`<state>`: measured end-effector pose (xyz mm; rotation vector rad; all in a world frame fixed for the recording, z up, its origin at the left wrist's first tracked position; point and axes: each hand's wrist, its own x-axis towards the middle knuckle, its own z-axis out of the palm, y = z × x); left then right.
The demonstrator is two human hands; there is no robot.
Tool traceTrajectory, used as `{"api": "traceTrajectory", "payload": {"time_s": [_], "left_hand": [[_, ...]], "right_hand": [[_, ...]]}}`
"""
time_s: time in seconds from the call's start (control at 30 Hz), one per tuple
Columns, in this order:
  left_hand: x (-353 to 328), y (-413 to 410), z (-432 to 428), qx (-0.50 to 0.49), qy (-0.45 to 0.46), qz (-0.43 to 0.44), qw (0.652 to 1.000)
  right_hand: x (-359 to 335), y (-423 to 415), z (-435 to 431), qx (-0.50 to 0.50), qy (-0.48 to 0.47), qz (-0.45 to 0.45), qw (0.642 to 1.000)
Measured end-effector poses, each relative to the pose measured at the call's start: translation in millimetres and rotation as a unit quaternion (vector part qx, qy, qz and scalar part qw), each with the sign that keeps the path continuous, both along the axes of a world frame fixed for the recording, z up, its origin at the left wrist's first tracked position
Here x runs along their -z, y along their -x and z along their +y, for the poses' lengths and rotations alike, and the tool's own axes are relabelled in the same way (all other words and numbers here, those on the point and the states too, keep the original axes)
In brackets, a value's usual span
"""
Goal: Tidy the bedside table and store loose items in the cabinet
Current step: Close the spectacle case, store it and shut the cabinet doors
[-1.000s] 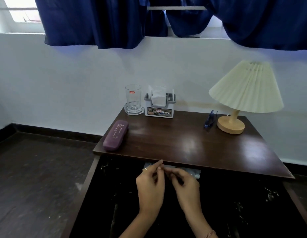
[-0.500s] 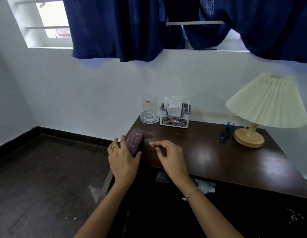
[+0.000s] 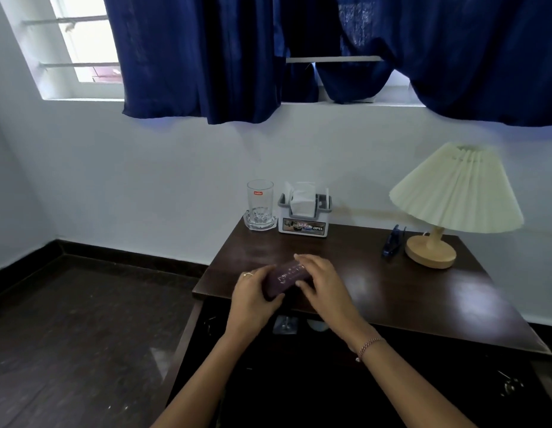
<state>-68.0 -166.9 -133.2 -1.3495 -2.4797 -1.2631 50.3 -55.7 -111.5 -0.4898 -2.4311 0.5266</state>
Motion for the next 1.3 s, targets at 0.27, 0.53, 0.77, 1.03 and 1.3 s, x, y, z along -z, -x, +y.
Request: {"api": "traceTrajectory", "payload": {"time_s": [0.27, 0.53, 0.77, 1.03, 1.3], "left_hand": [[12, -2, 26, 0.123, -0.032, -0.17, 0.977], [15, 16, 33, 0.14, -0.002, -0.233, 0.962], [16, 19, 34, 0.12, 0.002, -0.217, 0.969], [15, 22, 39, 0.127, -0.02, -0.275, 0.953], [14, 20, 37, 0.141, -0.035, -0.32, 0.936]], "right_hand": [[10, -29, 39, -0.007, -0.113, -0.178, 0.977], [24, -28, 50, 0.045, -0.258, -0.119, 0.958], [28, -27, 45, 0.071, -0.256, -0.089, 0.96], [27, -22, 38, 0.087, -0.257, -0.103, 0.957], [25, -20, 37, 0.08, -0.261, -0.128, 0.953]]}}
